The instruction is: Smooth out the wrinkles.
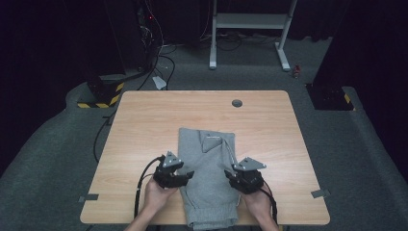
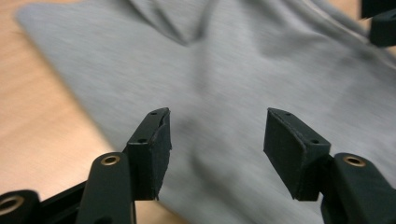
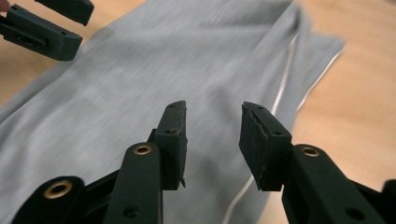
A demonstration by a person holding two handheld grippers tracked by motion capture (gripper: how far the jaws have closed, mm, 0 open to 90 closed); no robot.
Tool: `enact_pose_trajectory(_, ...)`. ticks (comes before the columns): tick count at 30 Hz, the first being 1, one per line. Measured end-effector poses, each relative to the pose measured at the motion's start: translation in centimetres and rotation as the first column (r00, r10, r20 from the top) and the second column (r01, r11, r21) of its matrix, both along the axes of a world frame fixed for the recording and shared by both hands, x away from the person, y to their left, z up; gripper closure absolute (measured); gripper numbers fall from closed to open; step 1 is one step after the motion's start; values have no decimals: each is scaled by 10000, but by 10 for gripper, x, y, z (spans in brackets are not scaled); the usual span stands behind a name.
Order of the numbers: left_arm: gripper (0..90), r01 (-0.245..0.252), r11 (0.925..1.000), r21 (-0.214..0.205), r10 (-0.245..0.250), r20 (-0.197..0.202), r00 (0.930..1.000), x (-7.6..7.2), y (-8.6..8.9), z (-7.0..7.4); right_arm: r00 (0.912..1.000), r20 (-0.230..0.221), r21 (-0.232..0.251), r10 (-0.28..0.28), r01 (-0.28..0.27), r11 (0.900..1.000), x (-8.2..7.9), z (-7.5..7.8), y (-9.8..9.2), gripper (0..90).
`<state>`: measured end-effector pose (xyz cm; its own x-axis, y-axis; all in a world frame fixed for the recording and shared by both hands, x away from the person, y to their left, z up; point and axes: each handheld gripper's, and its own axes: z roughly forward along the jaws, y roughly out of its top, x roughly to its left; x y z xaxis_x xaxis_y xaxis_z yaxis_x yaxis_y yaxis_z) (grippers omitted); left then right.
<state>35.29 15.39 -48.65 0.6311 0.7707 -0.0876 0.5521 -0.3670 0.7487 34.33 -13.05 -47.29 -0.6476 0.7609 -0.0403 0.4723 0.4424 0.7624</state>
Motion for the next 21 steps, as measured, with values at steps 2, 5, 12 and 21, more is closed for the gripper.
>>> enact_pose_trajectory(2,422,-389,9986,366,388,29,9992,19,1,1,9997,126,-113,-190,192,9998,12,3,3,636)
enact_pose_trajectory(5,434,-686,9958,599,692,-74,9976,36,2,1,9984,283,-150,-480,484,9987,31,7,6,661)
enact_pose_trajectory(12,459,-1272,9872,963,1304,-285,9910,70,-3,-6,9915,16,-400,-1305,1304,9907,69,4,7,698)
enact_pose_trajectory(21,698,-1551,9771,1455,1631,-443,9856,89,-9,-23,9877,-506,-621,-1480,1448,9875,83,-8,6,886)
